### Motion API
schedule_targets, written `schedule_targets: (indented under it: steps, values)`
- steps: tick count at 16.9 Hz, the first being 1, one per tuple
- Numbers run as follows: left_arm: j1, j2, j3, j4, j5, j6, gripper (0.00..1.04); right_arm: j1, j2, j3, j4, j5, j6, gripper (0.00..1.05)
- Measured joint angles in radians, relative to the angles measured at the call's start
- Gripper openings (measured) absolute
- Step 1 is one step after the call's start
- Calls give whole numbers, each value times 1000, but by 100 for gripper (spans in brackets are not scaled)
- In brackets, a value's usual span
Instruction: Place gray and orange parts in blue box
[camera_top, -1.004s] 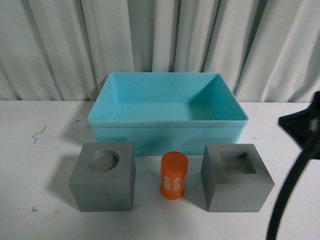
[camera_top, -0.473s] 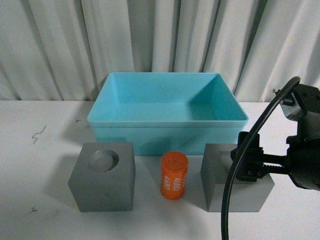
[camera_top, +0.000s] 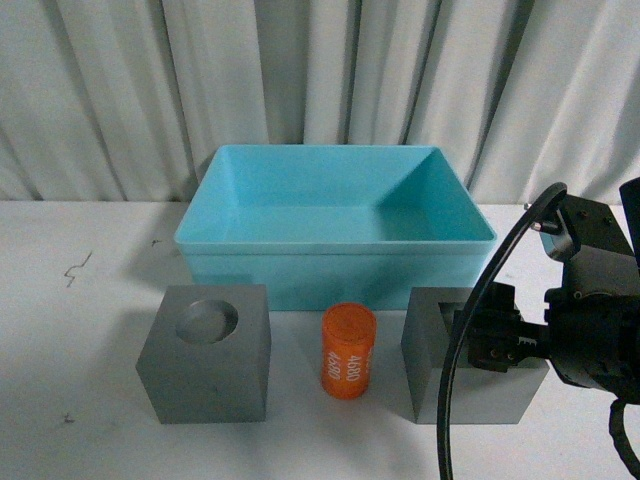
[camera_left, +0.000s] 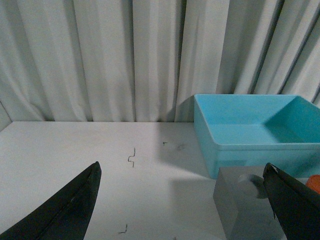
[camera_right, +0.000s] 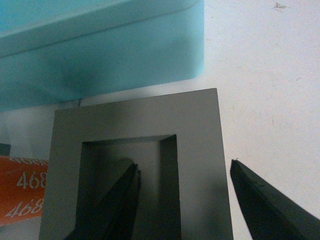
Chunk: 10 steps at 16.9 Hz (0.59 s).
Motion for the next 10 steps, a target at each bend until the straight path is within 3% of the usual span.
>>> schedule_targets:
  steps: [4,7,10]
  values:
    - [0,0,0,0,0,0,98,-11,-79,-80,3,26,10,23]
    - [0,0,0,0,0,0,98,-23,-306,-165,-134,32,-25,19]
    - [0,0,0,0,0,0,98,-64,-534,0,-150,-1,-81,19]
